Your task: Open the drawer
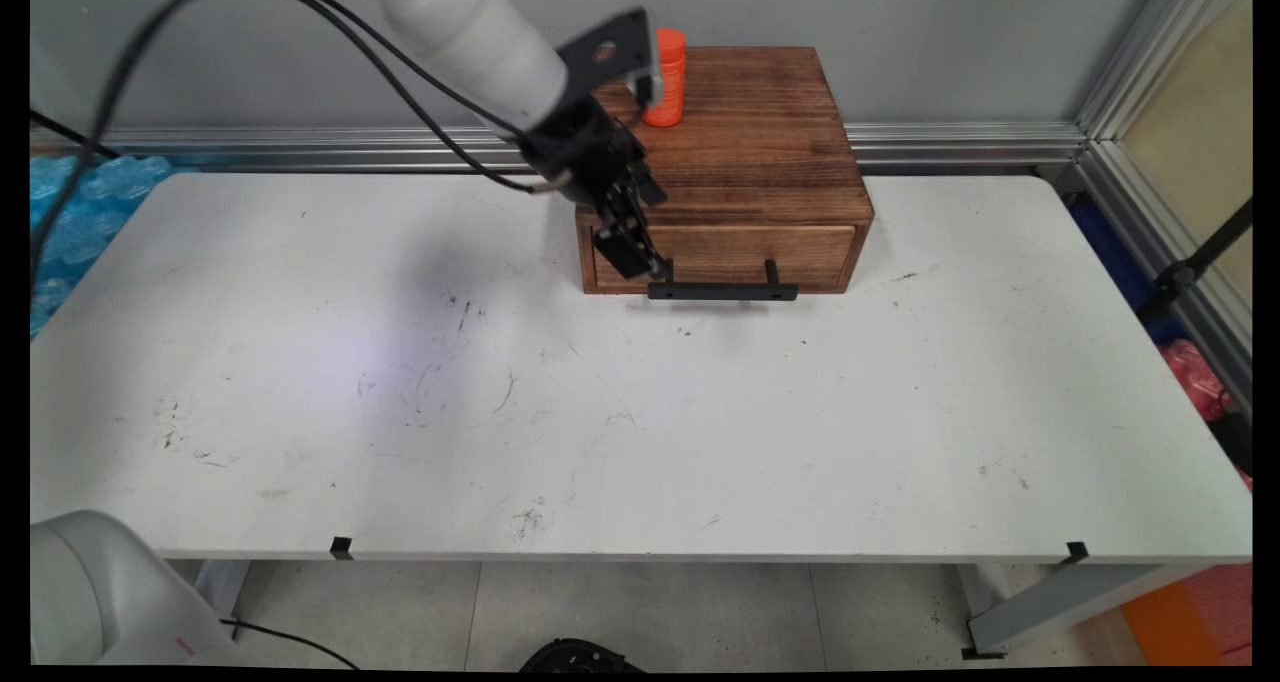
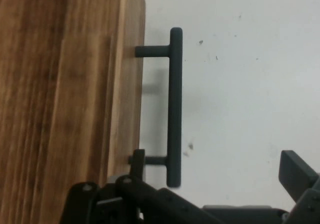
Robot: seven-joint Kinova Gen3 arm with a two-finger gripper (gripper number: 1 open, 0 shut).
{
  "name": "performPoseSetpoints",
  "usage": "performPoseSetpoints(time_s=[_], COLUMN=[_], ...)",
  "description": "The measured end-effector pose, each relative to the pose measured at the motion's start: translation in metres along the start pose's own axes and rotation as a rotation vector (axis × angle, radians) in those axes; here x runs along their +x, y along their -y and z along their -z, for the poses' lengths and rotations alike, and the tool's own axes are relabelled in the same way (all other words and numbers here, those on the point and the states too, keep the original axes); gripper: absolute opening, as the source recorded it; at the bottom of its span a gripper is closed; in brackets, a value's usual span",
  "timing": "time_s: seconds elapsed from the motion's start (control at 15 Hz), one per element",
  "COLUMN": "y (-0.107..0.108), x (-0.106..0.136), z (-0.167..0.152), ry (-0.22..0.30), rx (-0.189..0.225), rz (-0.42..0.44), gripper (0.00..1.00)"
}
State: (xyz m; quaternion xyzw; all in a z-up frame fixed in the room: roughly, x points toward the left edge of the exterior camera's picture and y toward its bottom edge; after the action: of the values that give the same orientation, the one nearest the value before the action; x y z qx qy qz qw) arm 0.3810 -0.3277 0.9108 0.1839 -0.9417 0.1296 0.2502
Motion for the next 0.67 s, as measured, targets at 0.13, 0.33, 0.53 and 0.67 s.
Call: performPoseSetpoints(time_s=[0.13,0.33,0.53,0.67], y=[0.001,0.001,0.001,0.001], x=[0.005,0.011,0.014,0.015], z=[-0.024,-0.059,-0.092,-0.108], ry=[0.018,0.048,0.077,0.093], rx=[-0.006,-0.018,-0.034,-0.043], rz=[-0.023,-0.053,-0.075,-0.084], gripper=[1.00,1.00,1.00,1.00])
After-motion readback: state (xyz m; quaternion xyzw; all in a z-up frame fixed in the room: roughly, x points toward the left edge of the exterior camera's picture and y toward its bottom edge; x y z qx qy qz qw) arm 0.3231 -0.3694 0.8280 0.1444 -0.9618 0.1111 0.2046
